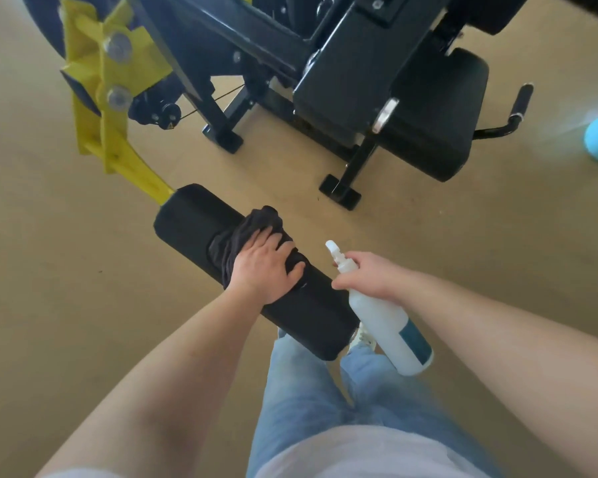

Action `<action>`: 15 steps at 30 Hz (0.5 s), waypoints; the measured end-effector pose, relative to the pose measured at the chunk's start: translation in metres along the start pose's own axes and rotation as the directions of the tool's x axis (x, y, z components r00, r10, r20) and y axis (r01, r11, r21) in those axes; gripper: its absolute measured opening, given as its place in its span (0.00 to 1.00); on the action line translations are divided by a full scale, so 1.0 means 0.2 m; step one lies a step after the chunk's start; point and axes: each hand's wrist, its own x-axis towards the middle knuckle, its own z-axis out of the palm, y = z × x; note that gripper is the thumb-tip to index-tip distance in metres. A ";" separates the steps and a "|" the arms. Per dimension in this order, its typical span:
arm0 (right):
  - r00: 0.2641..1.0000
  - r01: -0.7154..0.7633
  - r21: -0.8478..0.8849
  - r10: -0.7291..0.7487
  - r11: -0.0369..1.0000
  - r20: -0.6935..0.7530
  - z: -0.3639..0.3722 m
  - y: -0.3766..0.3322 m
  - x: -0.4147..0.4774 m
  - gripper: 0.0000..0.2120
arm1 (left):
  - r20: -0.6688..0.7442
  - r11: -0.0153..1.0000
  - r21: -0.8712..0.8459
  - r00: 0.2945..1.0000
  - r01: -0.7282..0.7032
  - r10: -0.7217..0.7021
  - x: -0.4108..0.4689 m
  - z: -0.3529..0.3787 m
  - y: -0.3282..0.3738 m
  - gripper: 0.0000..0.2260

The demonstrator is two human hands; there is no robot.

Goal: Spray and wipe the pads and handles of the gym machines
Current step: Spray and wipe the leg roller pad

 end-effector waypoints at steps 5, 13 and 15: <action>0.998 0.020 -0.029 -0.018 0.999 0.062 0.09 -0.24 0.12 0.19 | -0.034 0.993 -0.064 0.994 0.102 -0.105 0.07 -0.05 -0.20 0.27; 0.962 -0.173 -0.097 0.189 0.980 0.196 0.12 -0.48 0.27 0.24 | -0.113 0.957 -0.173 0.961 0.231 -0.253 0.21 -0.14 -0.59 0.22; 0.950 -0.199 -0.100 0.217 0.975 0.225 0.14 -0.48 0.28 0.20 | -0.181 0.935 -0.202 0.928 0.290 -0.327 0.22 -0.15 -0.65 0.18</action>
